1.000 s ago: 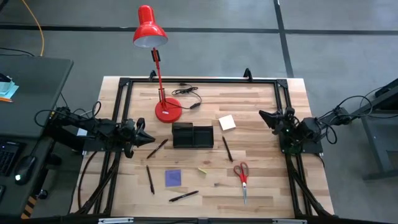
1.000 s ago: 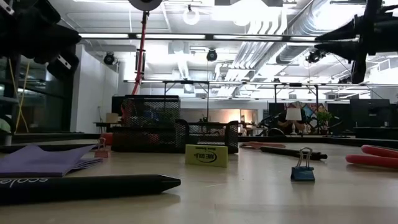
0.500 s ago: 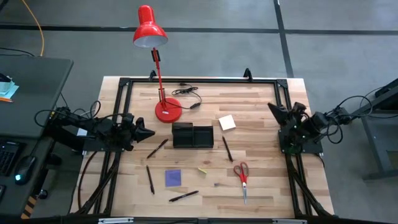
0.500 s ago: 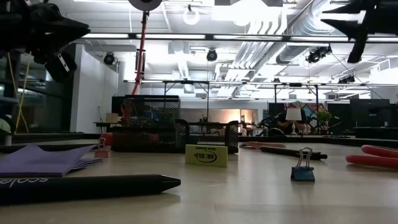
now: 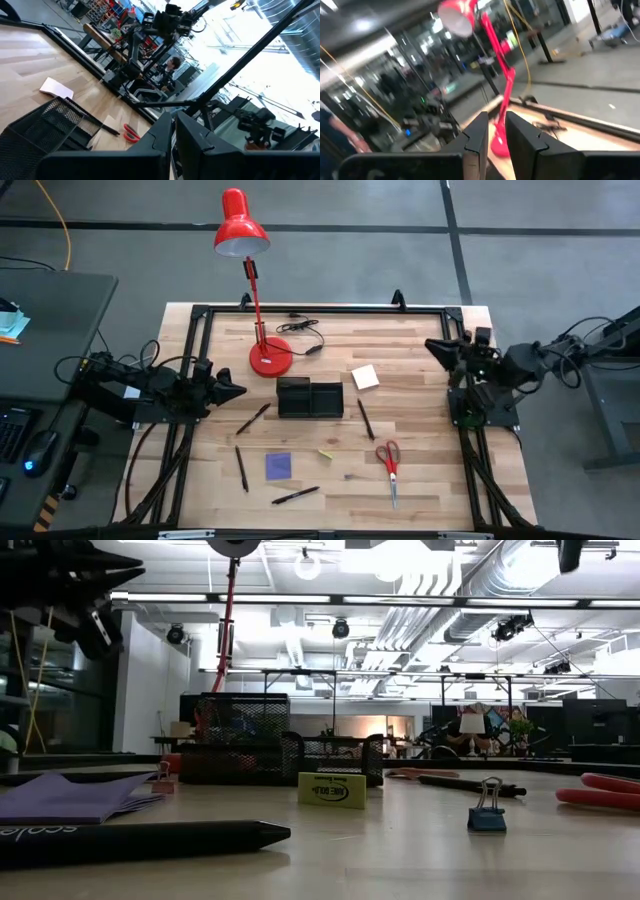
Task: Pick and place office supplies into organizer
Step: Put the pink binder clip into the desk organizer
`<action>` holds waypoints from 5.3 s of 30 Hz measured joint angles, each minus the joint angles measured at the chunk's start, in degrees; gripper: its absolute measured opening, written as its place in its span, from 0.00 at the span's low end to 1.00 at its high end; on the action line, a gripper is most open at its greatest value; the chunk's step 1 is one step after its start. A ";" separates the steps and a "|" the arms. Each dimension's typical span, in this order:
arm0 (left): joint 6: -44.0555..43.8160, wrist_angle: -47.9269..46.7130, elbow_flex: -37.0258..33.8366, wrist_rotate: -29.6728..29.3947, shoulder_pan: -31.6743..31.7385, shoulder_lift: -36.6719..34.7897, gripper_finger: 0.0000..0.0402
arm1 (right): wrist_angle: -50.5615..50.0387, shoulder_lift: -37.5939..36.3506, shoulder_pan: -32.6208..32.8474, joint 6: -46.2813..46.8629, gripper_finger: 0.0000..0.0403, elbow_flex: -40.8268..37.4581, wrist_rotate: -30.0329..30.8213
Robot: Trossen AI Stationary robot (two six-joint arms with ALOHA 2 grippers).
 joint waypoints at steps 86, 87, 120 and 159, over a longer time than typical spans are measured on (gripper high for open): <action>13.73 -19.81 34.36 -0.93 -12.76 75.47 0.31 | -6.63 44.27 -11.18 4.93 0.20 23.20 -25.83; 13.84 -20.29 34.33 -0.96 -12.75 75.67 0.31 | -6.53 44.29 -11.08 4.56 0.20 23.20 -25.70; 12.66 -16.44 34.57 -3.37 -10.86 86.16 0.34 | -4.63 44.27 -8.45 2.48 0.20 23.20 -20.93; 15.28 -13.17 34.57 -5.45 -10.84 88.80 0.34 | -3.84 44.29 -8.47 0.80 0.20 23.20 -20.58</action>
